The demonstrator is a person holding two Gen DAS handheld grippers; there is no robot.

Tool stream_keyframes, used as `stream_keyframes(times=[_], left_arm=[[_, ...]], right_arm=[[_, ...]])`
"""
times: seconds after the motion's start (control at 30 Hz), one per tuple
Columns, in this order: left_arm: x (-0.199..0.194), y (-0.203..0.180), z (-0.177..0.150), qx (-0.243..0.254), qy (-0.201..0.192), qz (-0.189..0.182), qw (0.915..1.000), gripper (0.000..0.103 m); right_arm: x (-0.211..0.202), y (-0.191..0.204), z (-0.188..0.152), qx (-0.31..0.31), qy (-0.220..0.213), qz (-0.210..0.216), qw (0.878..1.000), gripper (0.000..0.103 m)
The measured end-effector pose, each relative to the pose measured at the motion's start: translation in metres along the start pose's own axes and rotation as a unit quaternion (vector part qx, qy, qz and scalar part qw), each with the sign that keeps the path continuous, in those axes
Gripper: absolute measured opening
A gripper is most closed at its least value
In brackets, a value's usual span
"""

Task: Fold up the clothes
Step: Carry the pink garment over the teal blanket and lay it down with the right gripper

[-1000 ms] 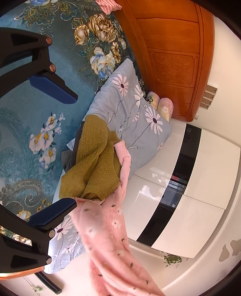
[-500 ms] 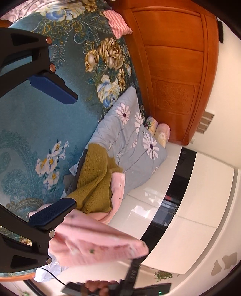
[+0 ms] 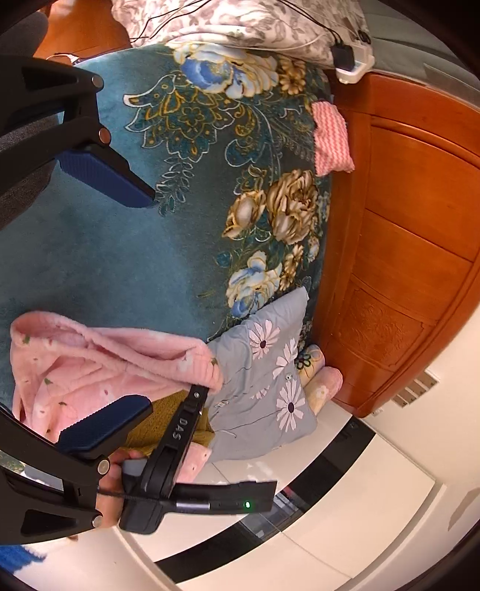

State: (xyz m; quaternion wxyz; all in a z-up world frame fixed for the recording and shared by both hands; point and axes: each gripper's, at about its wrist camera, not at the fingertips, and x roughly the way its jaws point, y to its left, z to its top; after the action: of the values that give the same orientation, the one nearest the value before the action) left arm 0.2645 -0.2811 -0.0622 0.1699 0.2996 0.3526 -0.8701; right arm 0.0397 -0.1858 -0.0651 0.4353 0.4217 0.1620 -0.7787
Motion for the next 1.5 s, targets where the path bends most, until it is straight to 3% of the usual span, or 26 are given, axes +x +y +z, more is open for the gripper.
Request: stream_keyframes(times=[0.17,0.2,0.23,0.3,0.4,0.53,0.63,0.77,0.93,1.03,1.13,1.2,1.33,1.43,1.5], left_arm=[[0.041,-0.008,-0.012,-0.007,0.058,0.005,0.9983,0.103],[0.050,-0.011,-0.017,-0.008,0.071,0.003,0.9974,0.103],[0.060,-0.014,-0.022,-0.010,0.086,0.002,0.9963,0.103],[0.080,-0.020,-0.034,-0.016,0.120,-0.001,0.9926,0.103],[0.111,-0.028,-0.056,-0.028,0.175,-0.001,0.9842,0.103],[0.147,-0.031,-0.096,-0.054,0.245,0.021,0.9678,0.103],[0.167,-0.036,-0.125,-0.040,0.282,0.048,0.9574,0.102],[0.177,-0.046,-0.153,-0.023,0.308,0.073,0.9484,0.102],[0.180,-0.032,-0.179,-0.075,0.331,0.113,0.9337,0.102],[0.177,-0.031,-0.182,-0.090,0.322,0.114,0.9356,0.101],[0.178,-0.039,-0.177,-0.108,0.315,0.073,0.9401,0.092],[0.183,-0.041,-0.177,-0.123,0.320,0.058,0.9377,0.083],[0.181,-0.031,-0.178,-0.157,0.316,0.064,0.9335,0.068],[0.178,-0.023,-0.174,-0.188,0.317,0.069,0.9269,0.045],[0.178,-0.018,-0.172,-0.201,0.321,0.072,0.9226,0.034]], right_arm=[[0.047,-0.004,-0.017,0.002,0.073,-0.011,0.997,0.014],[0.047,-0.009,-0.021,0.002,0.076,-0.005,0.997,0.026],[0.047,-0.014,-0.024,0.001,0.079,0.001,0.997,0.046],[0.043,-0.026,-0.028,0.000,0.074,0.008,0.997,0.059],[0.022,-0.055,-0.033,0.020,0.054,-0.010,0.998,0.059],[-0.036,-0.118,-0.069,0.124,-0.008,-0.031,0.992,0.059],[-0.076,-0.165,-0.125,0.204,-0.030,-0.082,0.975,0.059],[-0.120,-0.188,-0.210,0.256,-0.035,-0.145,0.955,0.059],[-0.148,-0.198,-0.299,0.324,-0.022,-0.186,0.927,0.059],[-0.153,-0.212,-0.324,0.372,-0.026,-0.186,0.909,0.059],[-0.164,-0.224,-0.324,0.393,-0.054,-0.189,0.898,0.059],[-0.174,-0.231,-0.316,0.396,-0.080,-0.195,0.894,0.059],[-0.197,-0.254,-0.275,0.373,-0.126,-0.205,0.896,0.059],[-0.214,-0.271,-0.242,0.345,-0.155,-0.214,0.901,0.059],[-0.222,-0.278,-0.220,0.318,-0.155,-0.249,0.901,0.059]])
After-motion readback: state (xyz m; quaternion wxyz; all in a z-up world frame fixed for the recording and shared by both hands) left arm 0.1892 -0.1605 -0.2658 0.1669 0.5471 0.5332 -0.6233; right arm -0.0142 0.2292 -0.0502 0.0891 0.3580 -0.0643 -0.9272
